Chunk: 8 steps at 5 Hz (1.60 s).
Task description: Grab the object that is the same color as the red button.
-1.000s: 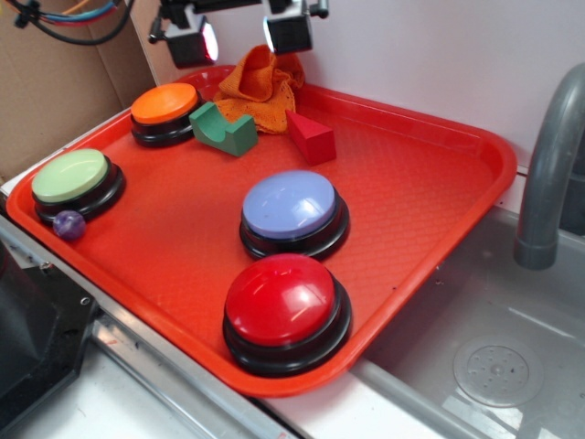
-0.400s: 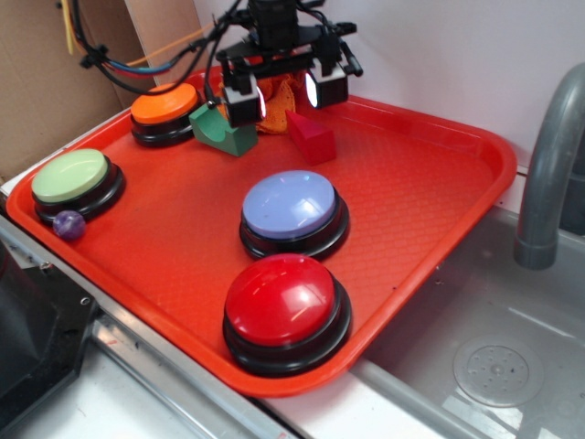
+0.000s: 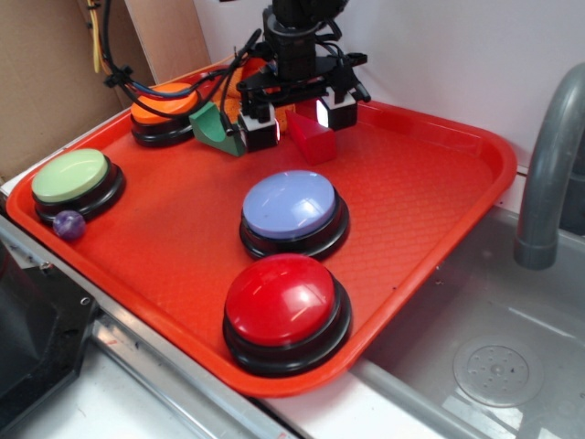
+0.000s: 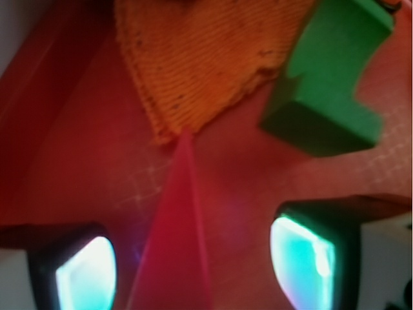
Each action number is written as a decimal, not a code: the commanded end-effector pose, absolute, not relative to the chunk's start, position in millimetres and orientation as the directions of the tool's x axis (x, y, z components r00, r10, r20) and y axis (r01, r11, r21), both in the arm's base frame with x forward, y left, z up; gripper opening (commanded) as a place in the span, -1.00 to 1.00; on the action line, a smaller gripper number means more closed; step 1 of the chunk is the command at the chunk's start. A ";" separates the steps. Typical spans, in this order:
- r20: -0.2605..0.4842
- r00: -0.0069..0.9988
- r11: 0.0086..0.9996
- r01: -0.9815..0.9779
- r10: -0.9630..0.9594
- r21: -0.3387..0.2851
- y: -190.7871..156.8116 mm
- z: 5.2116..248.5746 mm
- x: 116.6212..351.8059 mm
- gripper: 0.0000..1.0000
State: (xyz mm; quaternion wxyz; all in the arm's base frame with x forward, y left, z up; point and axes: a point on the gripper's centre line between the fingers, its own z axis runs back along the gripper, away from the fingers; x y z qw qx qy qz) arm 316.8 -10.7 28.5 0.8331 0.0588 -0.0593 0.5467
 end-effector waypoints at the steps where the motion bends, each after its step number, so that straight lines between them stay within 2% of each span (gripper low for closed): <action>1: 0.129 0.445 0.454 -0.889 0.886 -0.059 -10.9 33.9 315.6 -1.00; 2: 0.121 0.461 0.471 -0.879 0.879 -0.074 -11.5 34.4 313.4 -1.00; 3: 0.118 0.534 0.542 -0.838 0.837 -0.053 -11.8 40.2 316.2 -1.00; 4: 0.100 0.674 0.677 -0.736 0.732 0.014 -10.7 62.8 315.8 -1.00; 5: 0.073 0.771 0.770 -0.636 0.632 0.045 -8.8 93.3 302.5 -1.00; 6: 0.065 0.852 0.851 -0.523 0.520 0.048 -4.1 119.1 276.1 -1.00; 7: 0.040 0.918 0.917 -0.396 0.395 0.042 8.2 128.7 241.0 -1.00; 8: 0.039 0.944 0.942 -0.329 0.327 0.062 14.5 135.8 210.1 -1.00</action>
